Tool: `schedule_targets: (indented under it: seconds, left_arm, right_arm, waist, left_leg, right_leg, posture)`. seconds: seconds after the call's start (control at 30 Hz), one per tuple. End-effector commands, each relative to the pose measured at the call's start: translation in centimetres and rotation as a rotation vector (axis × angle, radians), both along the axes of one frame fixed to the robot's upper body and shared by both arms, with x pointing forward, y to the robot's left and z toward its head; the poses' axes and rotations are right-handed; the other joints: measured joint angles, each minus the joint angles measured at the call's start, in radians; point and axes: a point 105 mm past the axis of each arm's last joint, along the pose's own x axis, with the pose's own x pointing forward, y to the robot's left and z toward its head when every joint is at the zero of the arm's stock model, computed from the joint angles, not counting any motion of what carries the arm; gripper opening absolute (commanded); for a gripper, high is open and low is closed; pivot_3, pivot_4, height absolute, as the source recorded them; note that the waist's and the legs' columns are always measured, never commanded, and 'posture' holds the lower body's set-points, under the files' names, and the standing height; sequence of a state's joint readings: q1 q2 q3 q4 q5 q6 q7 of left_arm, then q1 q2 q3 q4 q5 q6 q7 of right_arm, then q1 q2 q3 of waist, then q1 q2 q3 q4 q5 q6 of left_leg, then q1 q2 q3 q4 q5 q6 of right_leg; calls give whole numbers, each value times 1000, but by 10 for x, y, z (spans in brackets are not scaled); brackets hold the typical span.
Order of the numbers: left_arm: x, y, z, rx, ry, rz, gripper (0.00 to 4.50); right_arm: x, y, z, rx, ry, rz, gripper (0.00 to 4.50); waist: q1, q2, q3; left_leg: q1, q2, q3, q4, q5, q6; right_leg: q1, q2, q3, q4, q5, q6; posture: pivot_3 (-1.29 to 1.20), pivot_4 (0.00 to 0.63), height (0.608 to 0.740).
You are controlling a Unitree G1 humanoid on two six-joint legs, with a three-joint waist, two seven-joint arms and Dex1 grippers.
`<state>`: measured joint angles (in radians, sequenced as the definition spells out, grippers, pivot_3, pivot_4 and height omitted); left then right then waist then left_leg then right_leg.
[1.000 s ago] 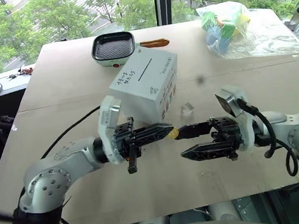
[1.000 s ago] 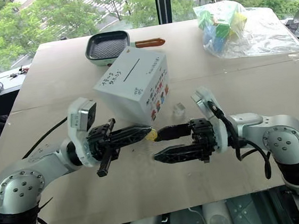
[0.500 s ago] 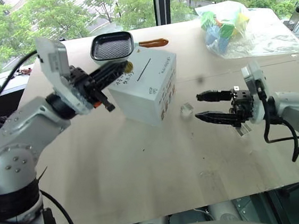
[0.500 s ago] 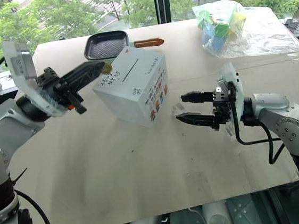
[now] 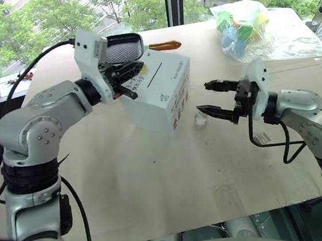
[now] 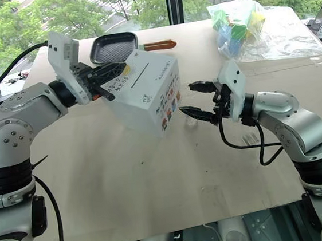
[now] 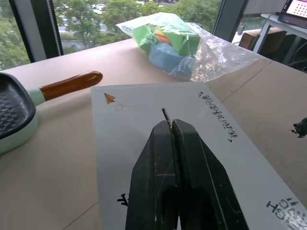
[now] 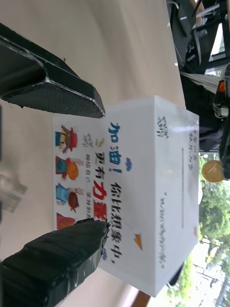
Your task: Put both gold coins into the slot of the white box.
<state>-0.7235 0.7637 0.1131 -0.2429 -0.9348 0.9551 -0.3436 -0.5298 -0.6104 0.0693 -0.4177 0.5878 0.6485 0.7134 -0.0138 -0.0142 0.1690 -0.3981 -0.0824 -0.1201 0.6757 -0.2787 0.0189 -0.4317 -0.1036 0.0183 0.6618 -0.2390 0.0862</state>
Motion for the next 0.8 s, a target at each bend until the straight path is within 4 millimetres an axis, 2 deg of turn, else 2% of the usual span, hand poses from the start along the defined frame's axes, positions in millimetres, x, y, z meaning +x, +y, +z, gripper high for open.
schedule_targets:
  seconds: [0.03, 0.37, 0.53, 0.8]
  left_arm:
    - [-2, -5, 12, -11, -18, -12, 0]
    - [3, -12, 3, 22, 44, 54, 0]
    - [6, -9, -6, 22, 81, 89, 0]
    - [7, -10, -12, 39, 99, 92, 0]
  right_arm:
    - [-4, 4, 16, 10, -91, -6, 3633]
    - [0, 7, 17, 11, -105, -18, 3633]
    - [1, 6, 16, 10, -103, -22, 3633]
    - [1, 6, 16, 13, -98, -24, 3633]
  waist:
    - [0, 0, 0]
    - [-1, 0, 0]
    - [0, 0, 0]
    - [0, 0, 0]
  left_leg:
    - [0, 0, 0, 0, 0, 0]
    - [0, 0, 0, 0, 0, 0]
    - [0, 0, 0, 1, 0, 0]
    - [0, 0, 0, 1, 0, 0]
  right_leg:
    - [0, 0, 0, 0, 0, 0]
    - [0, 0, 0, 1, 0, 0]
    - [0, 0, 0, 1, 0, 0]
    - [0, 0, 0, 1, 0, 0]
  posture:
    - [0, 150, 721]
    - [0, 150, 721]
    - [0, 150, 721]
    - [0, 150, 721]
